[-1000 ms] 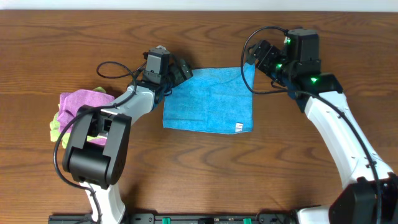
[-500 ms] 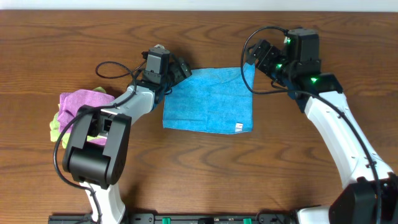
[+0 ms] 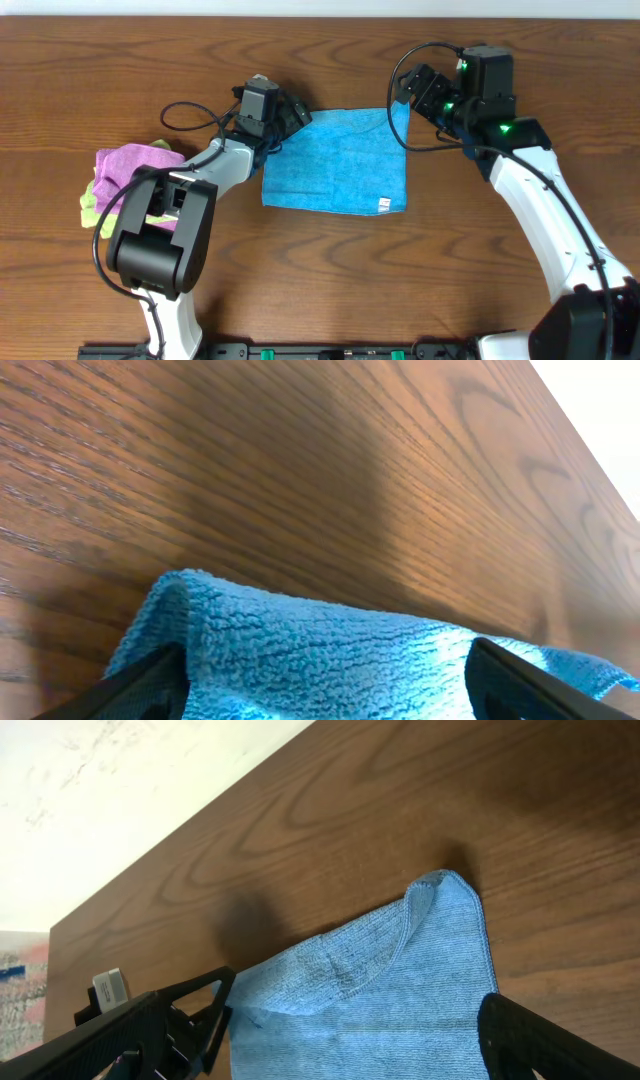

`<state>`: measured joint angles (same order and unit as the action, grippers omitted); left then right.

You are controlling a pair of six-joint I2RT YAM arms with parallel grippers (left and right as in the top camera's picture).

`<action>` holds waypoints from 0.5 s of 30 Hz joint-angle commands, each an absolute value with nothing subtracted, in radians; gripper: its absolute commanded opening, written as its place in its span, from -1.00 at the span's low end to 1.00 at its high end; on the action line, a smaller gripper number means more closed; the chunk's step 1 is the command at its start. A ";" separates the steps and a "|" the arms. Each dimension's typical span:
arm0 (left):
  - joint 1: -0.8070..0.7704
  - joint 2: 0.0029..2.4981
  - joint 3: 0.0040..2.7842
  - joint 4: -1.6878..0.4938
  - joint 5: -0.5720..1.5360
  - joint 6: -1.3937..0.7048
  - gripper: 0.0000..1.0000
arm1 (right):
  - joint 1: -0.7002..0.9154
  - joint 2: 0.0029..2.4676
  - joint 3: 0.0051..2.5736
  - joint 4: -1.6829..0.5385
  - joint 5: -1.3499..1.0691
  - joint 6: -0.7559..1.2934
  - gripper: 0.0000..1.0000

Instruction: Fold the cloth

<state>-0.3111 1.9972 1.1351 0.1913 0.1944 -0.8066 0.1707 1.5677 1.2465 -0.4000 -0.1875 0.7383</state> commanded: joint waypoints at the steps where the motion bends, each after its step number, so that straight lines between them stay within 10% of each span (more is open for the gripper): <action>1: -0.318 2.035 1.157 0.196 0.184 -0.848 0.72 | 0.177 1.544 1.254 -0.402 -0.192 0.724 0.99; 4: -0.318 2.041 1.157 0.196 0.196 -0.857 0.52 | 0.177 1.544 1.254 -0.403 -0.192 0.724 0.98; 11: -0.318 2.041 1.157 0.245 0.207 -0.858 -0.60 | 0.177 1.544 1.254 -0.440 -0.193 0.717 0.98; 15: -0.315 2.041 1.157 0.264 0.207 -0.862 -0.72 | 0.187 1.544 1.254 -0.498 -0.209 0.676 0.92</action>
